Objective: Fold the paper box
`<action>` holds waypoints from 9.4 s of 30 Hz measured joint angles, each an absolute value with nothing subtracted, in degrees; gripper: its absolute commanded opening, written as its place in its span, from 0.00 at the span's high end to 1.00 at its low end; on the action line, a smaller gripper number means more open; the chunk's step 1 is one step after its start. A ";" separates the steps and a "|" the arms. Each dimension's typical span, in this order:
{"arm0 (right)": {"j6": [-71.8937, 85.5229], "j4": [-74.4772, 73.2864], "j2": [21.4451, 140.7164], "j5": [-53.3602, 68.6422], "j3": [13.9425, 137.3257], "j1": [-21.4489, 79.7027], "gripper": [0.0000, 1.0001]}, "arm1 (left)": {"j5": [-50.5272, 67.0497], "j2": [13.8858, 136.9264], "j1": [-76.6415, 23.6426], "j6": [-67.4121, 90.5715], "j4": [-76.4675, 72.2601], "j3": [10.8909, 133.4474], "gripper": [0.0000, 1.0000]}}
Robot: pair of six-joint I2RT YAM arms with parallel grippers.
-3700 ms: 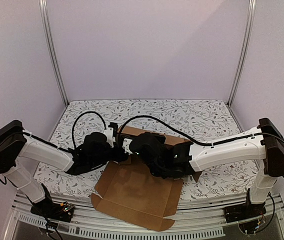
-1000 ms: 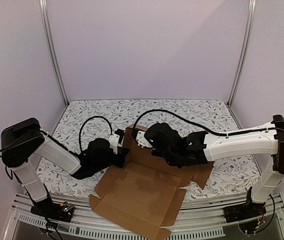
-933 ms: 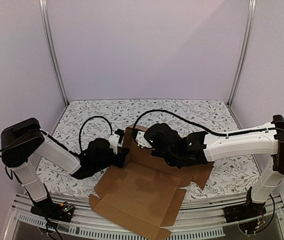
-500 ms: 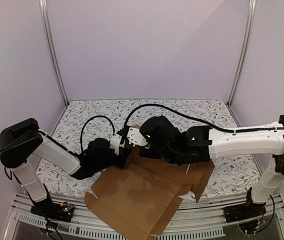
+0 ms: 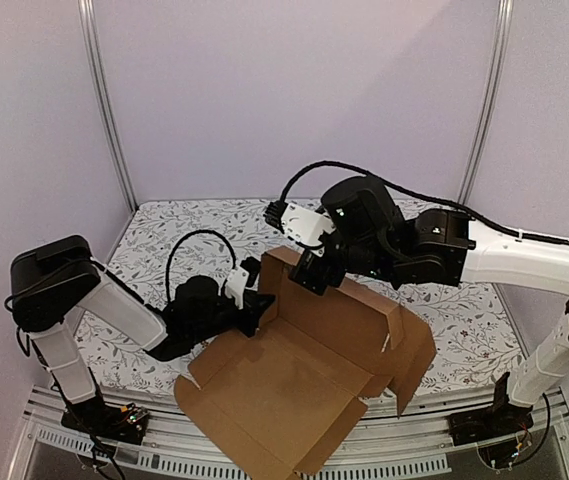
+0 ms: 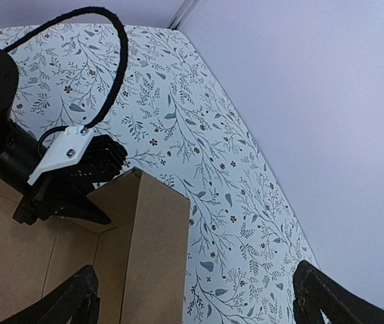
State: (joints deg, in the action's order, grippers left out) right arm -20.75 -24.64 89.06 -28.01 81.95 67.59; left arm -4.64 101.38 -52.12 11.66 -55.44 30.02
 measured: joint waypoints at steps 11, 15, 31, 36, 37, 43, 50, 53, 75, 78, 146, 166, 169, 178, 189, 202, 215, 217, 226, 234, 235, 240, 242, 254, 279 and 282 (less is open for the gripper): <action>-11.92 -25.17 89.06 -18.57 83.09 59.20 0.39 | 0.69 114.93 -52.10 5.67 -73.36 30.17 1.00; -8.40 -23.64 89.08 -15.38 83.09 57.28 0.78 | 3.22 117.05 -52.05 5.06 -75.29 31.77 1.00; 2.28 -13.47 94.11 -6.42 79.77 56.16 1.00 | 6.48 117.89 -51.72 4.49 -75.61 34.79 1.00; 4.95 -11.53 95.46 -3.88 77.60 56.18 1.00 | 6.44 118.65 -51.72 4.49 -75.68 35.57 0.99; 5.45 -11.05 95.68 -3.64 77.14 56.18 1.00 | 6.44 118.89 -51.72 4.49 -75.70 35.68 0.99; 8.45 -8.32 97.84 -2.13 74.81 56.18 1.00 | 6.33 120.73 -51.68 4.64 -75.96 36.27 0.96; 10.44 -4.34 98.54 -3.20 72.86 57.19 1.00 | 6.22 120.81 -51.57 5.15 -75.99 36.32 0.84; 10.46 -3.07 98.94 -5.08 72.44 58.28 1.00 | 6.22 120.77 -51.57 5.39 -76.29 36.25 0.78; 10.94 -1.39 99.20 -7.22 71.57 59.75 1.00 | 5.78 117.97 -51.37 3.11 -75.99 36.29 1.00; 11.16 -1.39 99.20 -7.20 71.57 59.75 1.00 | 5.82 117.97 -51.35 3.11 -75.99 36.29 0.91; 11.75 -0.99 99.35 -9.19 71.48 59.94 1.00 | 9.58 125.45 -50.50 4.93 -79.05 36.10 0.57; 11.73 -0.82 99.33 -8.47 71.26 60.01 1.00 | 11.97 116.84 -47.31 4.64 -77.62 39.59 0.64; 11.73 -0.78 99.33 -8.47 71.24 60.01 1.00 | 12.99 116.20 -47.24 5.02 -77.25 39.92 0.69; 11.75 -0.51 99.33 -8.54 71.16 60.01 1.00 | 15.33 114.41 -47.22 5.93 -76.77 39.94 1.00; 11.79 -0.10 99.33 -8.64 70.96 60.01 1.00 | 16.21 114.02 -47.22 6.04 -76.12 39.94 0.90; 11.79 -0.12 99.18 -8.69 70.76 60.12 1.00 | 15.81 115.15 -46.72 7.11 -77.32 39.00 0.51; 11.79 -0.10 99.15 -8.71 70.74 60.12 1.00 | 16.27 121.54 -46.68 9.17 -77.19 38.79 0.70; 11.79 -0.10 99.18 -8.71 70.74 60.12 1.00 | 16.47 121.56 -46.63 9.47 -77.21 38.87 0.78; 11.77 -0.10 99.18 -9.26 70.74 60.10 1.00 | 18.96 121.56 -46.68 8.67 -77.01 39.40 1.00; 11.05 -1.26 98.67 -10.63 70.87 60.05 0.69 | 18.61 121.27 -46.68 7.97 -76.71 39.35 1.00; 10.76 -2.15 98.26 -10.96 70.91 60.01 0.66 | 18.35 120.81 -46.68 7.77 -76.27 39.11 1.00; 8.34 -7.84 95.13 -12.19 71.72 60.18 0.51 | 14.06 118.08 -46.65 7.09 -75.44 37.32 1.00; 6.96 -11.03 92.33 -13.32 71.72 60.29 0.48 | 11.40 116.95 -46.63 7.09 -75.53 36.73 1.00; 3.51 -22.72 78.32 -21.34 71.92 60.20 0.44 | -7.46 108.51 -47.11 7.09 -72.01 34.00 1.00; 12.49 -29.12 72.20 -11.60 63.48 48.38 1.00 | -41.85 101.91 -51.48 21.58 -35.64 38.57 1.00; 13.10 -28.49 73.65 -10.68 62.81 48.01 1.00 | -43.20 101.38 -51.70 23.20 -34.92 38.06 1.00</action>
State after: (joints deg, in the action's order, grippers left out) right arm 13.10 -28.49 73.65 -10.68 62.81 48.01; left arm -43.20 101.38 -51.70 23.20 -34.92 38.06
